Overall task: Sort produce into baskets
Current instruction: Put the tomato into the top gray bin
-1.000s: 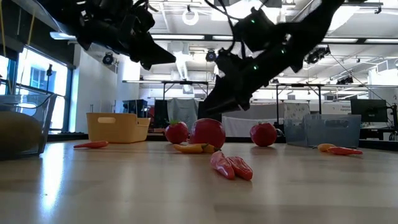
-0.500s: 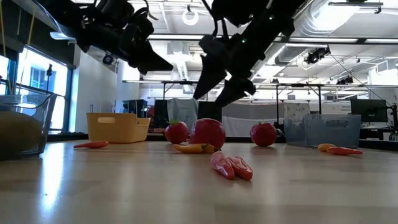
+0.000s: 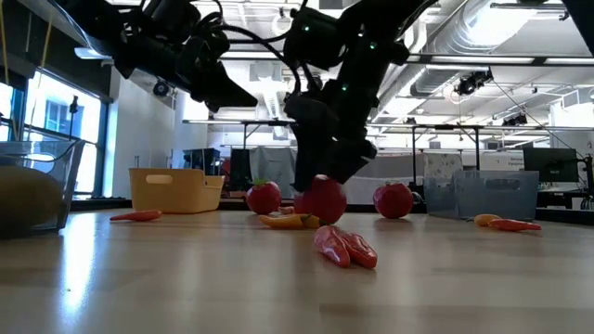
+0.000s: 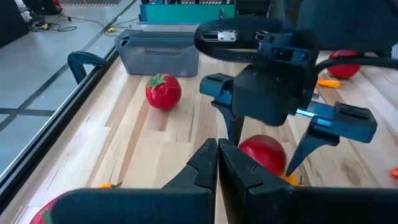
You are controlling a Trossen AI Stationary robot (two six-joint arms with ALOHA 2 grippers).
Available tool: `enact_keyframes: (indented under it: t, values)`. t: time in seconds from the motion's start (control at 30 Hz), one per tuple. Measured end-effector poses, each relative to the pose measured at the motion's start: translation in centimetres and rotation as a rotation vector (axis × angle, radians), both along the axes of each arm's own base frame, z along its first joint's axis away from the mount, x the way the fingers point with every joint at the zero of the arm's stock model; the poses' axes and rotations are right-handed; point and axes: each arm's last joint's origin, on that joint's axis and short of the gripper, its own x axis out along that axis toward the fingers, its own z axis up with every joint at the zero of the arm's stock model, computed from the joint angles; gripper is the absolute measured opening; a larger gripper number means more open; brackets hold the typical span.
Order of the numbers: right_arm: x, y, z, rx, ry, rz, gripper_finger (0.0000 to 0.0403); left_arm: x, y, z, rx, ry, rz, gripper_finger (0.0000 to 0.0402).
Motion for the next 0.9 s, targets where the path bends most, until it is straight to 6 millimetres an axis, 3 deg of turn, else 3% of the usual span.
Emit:
enact_keyframes:
  t: [0.27, 0.53, 0.7, 0.9]
  values:
    - [-0.1, -0.4, -0.7, 0.012, 0.041, 0.036, 0.0326, 0.0, 0.0, 0.0, -0.013, -0.001, 0.005, 0.0000]
    - [-0.4, -1.8, -0.2, 0.081, 0.071, 0.046, 0.0240, 0.0, 0.0, 0.0, -0.024, -0.002, 0.010, 0.0000]
    - [-0.6, -3.9, 3.7, 0.064, 0.065, 0.053, 0.0232, 0.5, 0.2, -0.5, -0.027, 0.002, 0.011, 0.0000]
    - [-4.3, -8.3, 7.6, 0.032, 0.081, -0.030, 0.0232, 1.4, 0.5, -1.5, -0.040, -0.004, -0.002, 0.0000]
